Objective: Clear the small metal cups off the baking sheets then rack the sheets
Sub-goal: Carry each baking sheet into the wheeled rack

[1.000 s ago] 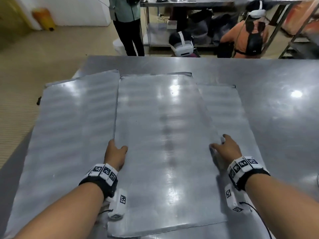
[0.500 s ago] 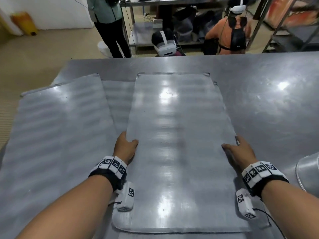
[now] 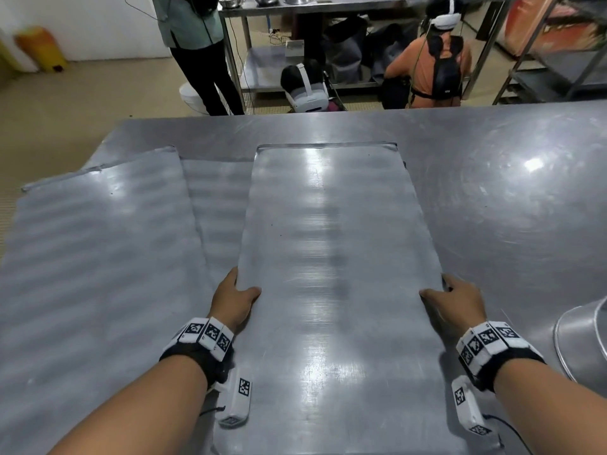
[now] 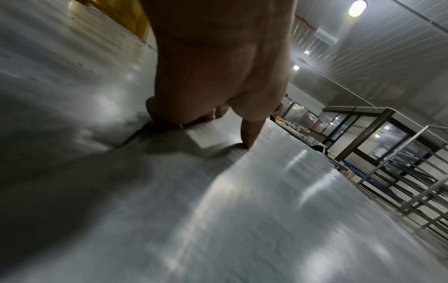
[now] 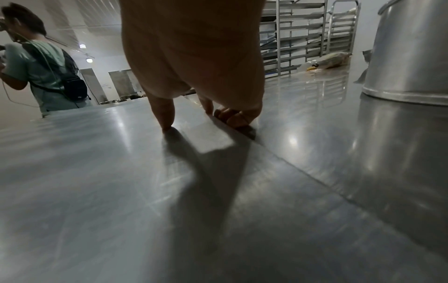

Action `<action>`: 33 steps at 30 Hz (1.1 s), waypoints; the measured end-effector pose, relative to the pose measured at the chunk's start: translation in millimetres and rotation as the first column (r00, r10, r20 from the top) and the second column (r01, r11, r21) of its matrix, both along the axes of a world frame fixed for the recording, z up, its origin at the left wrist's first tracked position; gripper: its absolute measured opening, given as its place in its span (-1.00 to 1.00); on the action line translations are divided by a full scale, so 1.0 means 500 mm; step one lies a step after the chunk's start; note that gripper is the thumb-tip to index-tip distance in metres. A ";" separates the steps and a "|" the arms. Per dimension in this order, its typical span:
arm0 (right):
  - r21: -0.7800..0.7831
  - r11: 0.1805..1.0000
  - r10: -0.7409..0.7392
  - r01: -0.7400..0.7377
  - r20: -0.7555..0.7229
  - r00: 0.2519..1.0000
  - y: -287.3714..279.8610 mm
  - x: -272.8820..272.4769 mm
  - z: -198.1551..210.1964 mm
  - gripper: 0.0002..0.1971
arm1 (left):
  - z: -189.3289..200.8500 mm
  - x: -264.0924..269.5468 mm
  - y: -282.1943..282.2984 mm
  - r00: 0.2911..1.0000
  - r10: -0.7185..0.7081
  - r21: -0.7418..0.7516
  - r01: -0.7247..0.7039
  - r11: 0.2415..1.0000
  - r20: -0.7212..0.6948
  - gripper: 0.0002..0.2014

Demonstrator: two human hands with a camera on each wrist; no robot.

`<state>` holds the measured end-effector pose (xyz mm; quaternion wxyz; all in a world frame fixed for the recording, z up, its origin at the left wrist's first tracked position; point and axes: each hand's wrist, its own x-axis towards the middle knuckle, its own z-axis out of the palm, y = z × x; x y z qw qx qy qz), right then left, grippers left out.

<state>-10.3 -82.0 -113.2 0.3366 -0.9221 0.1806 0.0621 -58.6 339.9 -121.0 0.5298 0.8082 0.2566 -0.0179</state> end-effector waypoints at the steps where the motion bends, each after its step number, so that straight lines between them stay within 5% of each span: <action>1: 0.000 1.000 -0.009 0.009 -0.004 1.000 -0.008 0.001 -0.002 -0.74 | 0.001 0.001 -0.006 1.000 -0.012 -0.013 0.012 1.000 0.004 -0.60; 15: 0.085 0.994 -0.058 0.063 -0.057 0.997 -0.093 0.031 -0.007 -0.58 | -0.002 0.040 -0.060 0.983 -0.156 0.069 0.163 0.984 -0.100 -0.54; 21: -0.068 0.994 -0.090 0.085 -0.087 0.992 -0.163 0.050 -0.031 -0.53 | 0.010 0.070 -0.120 0.956 -0.256 0.073 0.268 0.961 -0.142 -0.53; 26: -0.190 0.980 -0.076 0.057 -0.098 0.992 -0.192 0.046 -0.052 -0.66 | 0.026 0.079 -0.139 0.933 -0.302 0.214 0.342 0.915 -0.198 -0.63; 33: -0.321 0.945 0.023 -0.060 -0.116 0.993 -0.178 -0.005 -0.042 -0.74 | 0.032 0.023 -0.192 0.977 -0.170 0.396 0.208 0.895 -0.129 -0.72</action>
